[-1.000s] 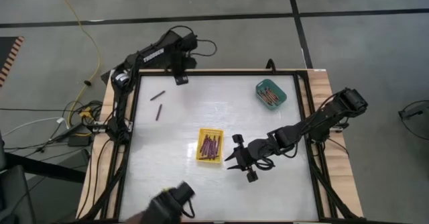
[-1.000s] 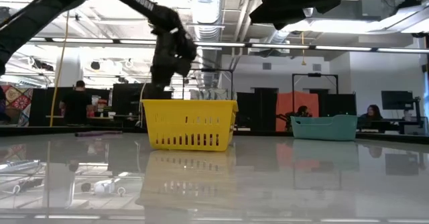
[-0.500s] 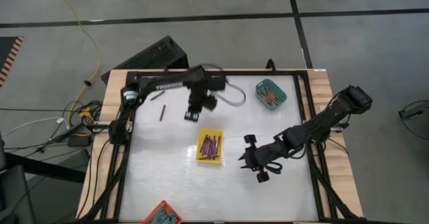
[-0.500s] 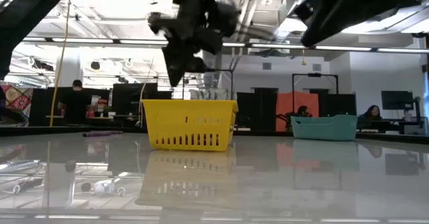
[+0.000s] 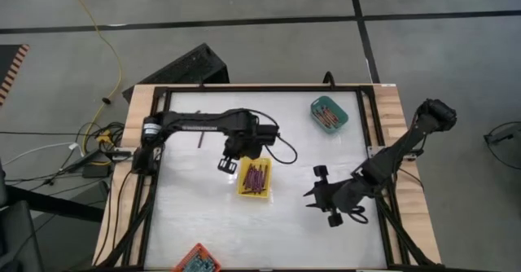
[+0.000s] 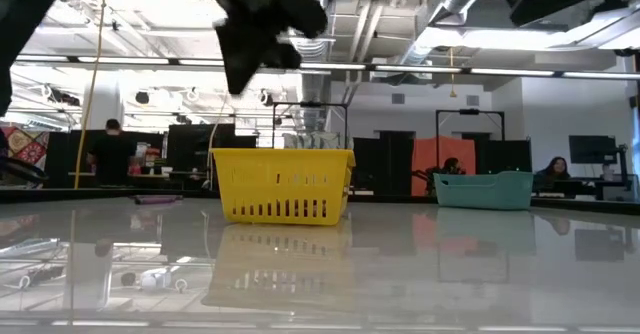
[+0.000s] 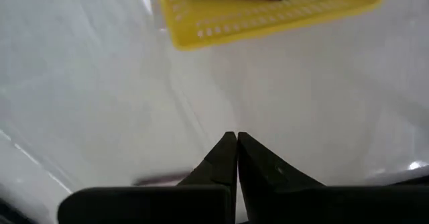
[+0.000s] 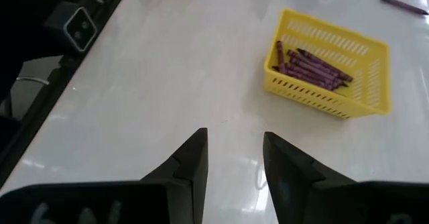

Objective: Sort crayons
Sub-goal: Adjust the orange bin

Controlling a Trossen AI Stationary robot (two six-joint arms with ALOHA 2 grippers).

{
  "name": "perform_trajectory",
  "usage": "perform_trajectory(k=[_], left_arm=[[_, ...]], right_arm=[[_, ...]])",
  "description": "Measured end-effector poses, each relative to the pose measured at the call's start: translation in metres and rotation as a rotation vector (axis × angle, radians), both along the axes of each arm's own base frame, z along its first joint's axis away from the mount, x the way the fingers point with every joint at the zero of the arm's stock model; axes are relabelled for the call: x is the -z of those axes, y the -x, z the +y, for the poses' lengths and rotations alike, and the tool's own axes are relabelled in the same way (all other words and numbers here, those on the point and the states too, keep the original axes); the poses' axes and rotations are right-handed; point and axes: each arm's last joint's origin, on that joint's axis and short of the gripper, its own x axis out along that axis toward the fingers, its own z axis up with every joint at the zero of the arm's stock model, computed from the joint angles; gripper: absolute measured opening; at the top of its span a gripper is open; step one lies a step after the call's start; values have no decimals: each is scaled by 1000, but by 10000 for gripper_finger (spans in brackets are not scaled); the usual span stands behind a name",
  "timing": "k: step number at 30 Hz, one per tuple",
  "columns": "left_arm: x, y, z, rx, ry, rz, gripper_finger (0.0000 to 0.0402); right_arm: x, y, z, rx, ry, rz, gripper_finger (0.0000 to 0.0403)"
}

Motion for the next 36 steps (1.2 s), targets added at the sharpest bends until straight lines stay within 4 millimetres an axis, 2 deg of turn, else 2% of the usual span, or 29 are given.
perform_trajectory(k=[5, 8, 11, 14, 18, 21, 27, 31, 36], left_arm=[[-39, 22, -42, -19, -19, -108, 3], [-55, 35, -70, -62, -35, -169, 19], [-63, 47, -103, -96, -47, -207, 55], [-64, 60, -139, -131, -45, -216, 108], [-54, 74, -180, -249, -30, -219, 167], [-42, 87, -208, -361, -49, -232, 184], [-26, 119, -257, -527, -50, -297, 177], [-17, 133, -285, -632, 40, -364, 162], [3, 150, -313, -736, 160, -391, 141]], right_arm=[[10, 4, 2, -5, 5, 25, 138], [15, 5, 1, -1, 9, 39, 138], [15, 6, 2, -12, 14, 35, 138], [14, 5, 3, -31, 27, 18, 138], [11, 3, 5, -52, 26, -13, 138], [10, 3, 6, -59, 24, -24, 138], [6, 3, 11, -81, -6, -71, 138], [3, 4, 15, -90, -35, -98, 138], [2, 6, 19, -89, -71, -100, 138]])
